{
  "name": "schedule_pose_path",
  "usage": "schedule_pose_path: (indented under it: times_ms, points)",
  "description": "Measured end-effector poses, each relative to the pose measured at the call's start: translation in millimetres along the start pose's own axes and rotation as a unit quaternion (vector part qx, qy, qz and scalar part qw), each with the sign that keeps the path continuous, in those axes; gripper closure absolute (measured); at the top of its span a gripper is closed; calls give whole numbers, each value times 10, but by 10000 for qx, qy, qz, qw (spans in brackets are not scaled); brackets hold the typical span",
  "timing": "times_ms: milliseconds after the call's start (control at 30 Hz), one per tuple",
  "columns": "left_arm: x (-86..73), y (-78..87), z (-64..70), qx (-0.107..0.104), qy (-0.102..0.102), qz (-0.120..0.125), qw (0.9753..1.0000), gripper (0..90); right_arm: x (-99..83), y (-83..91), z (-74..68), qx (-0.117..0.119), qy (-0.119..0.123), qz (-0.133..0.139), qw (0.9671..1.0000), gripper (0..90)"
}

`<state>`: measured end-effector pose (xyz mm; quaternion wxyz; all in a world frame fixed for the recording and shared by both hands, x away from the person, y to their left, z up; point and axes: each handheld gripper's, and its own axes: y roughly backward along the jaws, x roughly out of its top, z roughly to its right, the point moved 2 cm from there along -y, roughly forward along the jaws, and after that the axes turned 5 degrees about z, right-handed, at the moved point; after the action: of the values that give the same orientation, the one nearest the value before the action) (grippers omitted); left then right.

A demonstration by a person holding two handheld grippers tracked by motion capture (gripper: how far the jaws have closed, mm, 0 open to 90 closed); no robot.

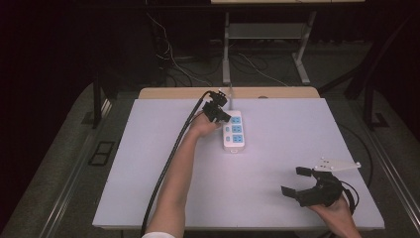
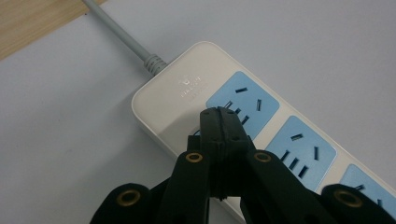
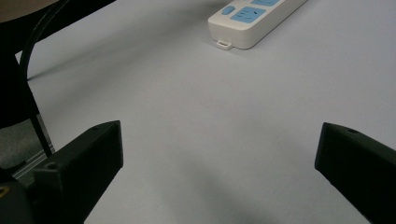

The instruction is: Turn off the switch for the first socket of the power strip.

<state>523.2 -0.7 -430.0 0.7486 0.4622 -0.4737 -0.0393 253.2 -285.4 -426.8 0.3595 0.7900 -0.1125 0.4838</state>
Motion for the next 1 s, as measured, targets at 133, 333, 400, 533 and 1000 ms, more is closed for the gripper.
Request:
schedule_pose_path:
  times_ms: [133, 333, 400, 533, 1000]
  points:
    - [-9, 3, -2, -17, 56, 40, 10000, 896, -1, 10, -3, -5, 22, 12, 10000, 8]
    - [-24, 8, 4, 26, 54, 97, 9999, 895, 1, 10, 6, -17, 13, 9, 10000, 9]
    - [-21, 7, 10, 50, 56, 100, 9999, 895, 0, 8, 6, -22, 14, 5, 10000, 8]
    - [-22, 10, 14, 65, 88, 99, 9999, 895, 0, 10, 5, -24, 15, 13, 10000, 8]
    - [-93, 139, 69, 60, -86, 305, 9995, 894, 0, 21, 17, -51, 7, 45, 10000, 8]
